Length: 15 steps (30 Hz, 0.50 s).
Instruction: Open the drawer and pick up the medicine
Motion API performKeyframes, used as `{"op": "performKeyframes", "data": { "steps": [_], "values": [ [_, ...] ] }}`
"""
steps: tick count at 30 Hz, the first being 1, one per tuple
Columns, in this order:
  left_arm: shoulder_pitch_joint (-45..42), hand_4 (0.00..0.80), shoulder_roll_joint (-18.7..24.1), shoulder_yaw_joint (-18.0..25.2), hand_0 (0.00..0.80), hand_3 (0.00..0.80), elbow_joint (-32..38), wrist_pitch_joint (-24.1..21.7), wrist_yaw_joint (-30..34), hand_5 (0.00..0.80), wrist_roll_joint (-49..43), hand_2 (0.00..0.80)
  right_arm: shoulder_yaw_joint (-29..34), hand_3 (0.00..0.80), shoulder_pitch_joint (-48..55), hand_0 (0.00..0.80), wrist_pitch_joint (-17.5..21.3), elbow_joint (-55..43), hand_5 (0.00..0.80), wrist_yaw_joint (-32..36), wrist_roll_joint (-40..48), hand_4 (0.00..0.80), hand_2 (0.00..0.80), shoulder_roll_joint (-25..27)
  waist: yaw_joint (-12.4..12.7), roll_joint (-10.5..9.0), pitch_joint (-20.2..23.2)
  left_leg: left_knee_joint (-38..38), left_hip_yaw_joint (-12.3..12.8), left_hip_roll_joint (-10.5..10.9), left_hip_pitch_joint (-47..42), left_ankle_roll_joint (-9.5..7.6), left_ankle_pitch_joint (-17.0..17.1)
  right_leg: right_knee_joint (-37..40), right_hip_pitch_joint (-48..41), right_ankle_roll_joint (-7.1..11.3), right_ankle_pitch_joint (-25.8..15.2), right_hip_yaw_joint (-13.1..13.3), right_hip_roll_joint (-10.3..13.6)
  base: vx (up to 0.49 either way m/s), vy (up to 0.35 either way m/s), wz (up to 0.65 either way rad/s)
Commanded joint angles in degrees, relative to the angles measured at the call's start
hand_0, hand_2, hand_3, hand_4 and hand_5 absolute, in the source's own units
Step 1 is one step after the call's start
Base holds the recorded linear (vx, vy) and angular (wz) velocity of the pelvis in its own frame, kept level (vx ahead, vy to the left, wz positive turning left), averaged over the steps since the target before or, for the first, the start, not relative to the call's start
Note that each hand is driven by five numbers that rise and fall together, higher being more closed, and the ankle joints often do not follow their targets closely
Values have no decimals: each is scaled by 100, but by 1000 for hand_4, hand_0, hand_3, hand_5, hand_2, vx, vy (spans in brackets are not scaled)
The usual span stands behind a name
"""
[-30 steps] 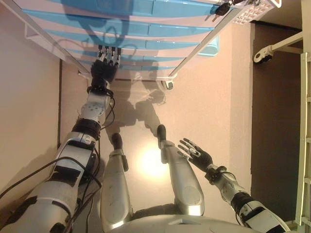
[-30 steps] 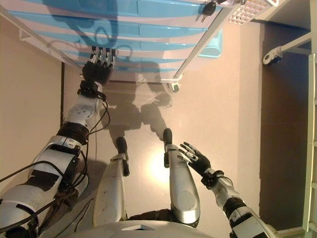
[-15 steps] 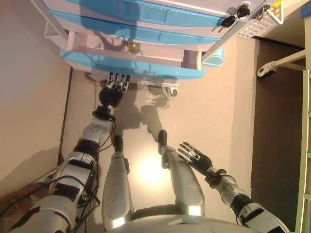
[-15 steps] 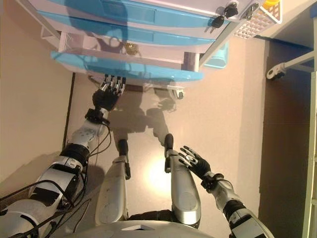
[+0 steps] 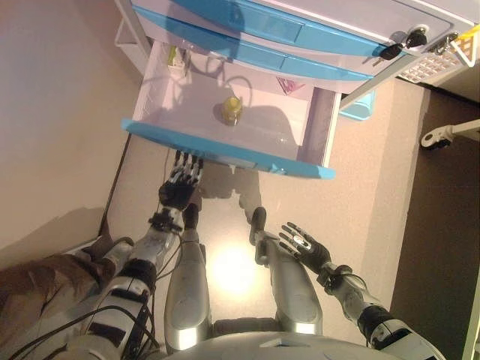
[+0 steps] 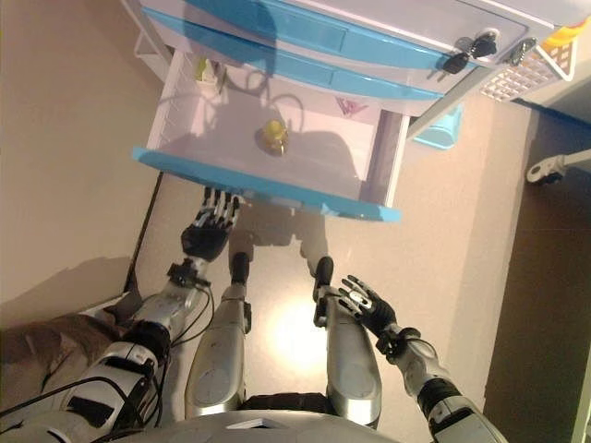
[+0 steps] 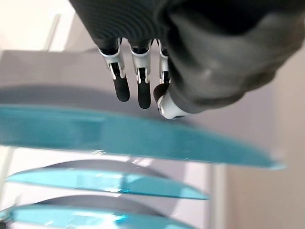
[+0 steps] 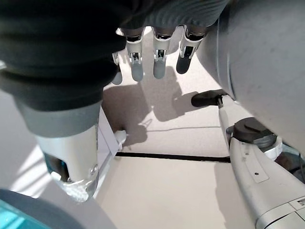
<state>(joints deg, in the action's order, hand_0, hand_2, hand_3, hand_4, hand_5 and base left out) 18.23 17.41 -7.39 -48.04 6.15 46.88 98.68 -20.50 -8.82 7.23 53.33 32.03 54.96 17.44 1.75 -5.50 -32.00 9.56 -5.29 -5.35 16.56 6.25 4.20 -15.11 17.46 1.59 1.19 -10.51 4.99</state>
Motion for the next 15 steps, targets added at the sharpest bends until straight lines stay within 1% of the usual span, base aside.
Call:
{"op": "performKeyframes", "data": {
  "steps": [1,7,10,12,13,14,15],
  "values": [
    [-429,800,-56,186,800,800,73,232,439,800,-348,800,240,0,441,0,85,-520,0,-101,6,0,0,10,175,-116,221,540,70,326,199,-329,-500,316,-310,167,-125,-154,-296,7,-77,19],
    [-1077,800,-136,360,800,800,-257,652,705,800,-623,800,545,0,426,0,184,-431,0,-145,95,0,0,38,389,-60,221,310,-88,309,0,-308,-424,356,-524,149,-54,-355,-290,13,-59,22],
    [-1375,800,-148,447,800,800,-340,920,713,800,-716,800,674,0,424,0,233,-425,0,-208,165,0,0,31,501,-32,221,219,-169,330,-78,-296,-407,394,-623,137,-30,-452,-280,11,-57,19],
    [-1582,800,-164,505,800,800,-394,1103,657,800,-802,800,773,0,437,0,262,-389,0,-264,238,0,0,22,585,-8,221,185,-232,344,-136,-287,-402,400,-701,122,-4,-523,-277,26,-68,20],
    [-1662,800,-159,528,800,800,-413,1121,624,800,-918,800,813,0,444,0,284,-368,0,-295,252,0,0,19,616,1,221,175,-256,350,-157,-285,-403,407,-735,117,6,-544,-277,36,-58,29],
    [-1722,800,-157,551,800,800,-436,1157,506,800,-996,800,852,0,452,0,320,-347,0,-338,264,0,0,17,641,9,221,165,-277,356,-176,-285,-405,413,-766,113,15,-562,-279,45,-64,31],
    [-1814,800,-157,590,800,800,-508,1313,297,800,-992,800,944,0,469,0,350,-301,0,-419,309,0,0,8,683,22,221,150,-313,372,-212,-286,-407,431,-830,109,27,-596,-280,48,-62,31]
  ]
}}
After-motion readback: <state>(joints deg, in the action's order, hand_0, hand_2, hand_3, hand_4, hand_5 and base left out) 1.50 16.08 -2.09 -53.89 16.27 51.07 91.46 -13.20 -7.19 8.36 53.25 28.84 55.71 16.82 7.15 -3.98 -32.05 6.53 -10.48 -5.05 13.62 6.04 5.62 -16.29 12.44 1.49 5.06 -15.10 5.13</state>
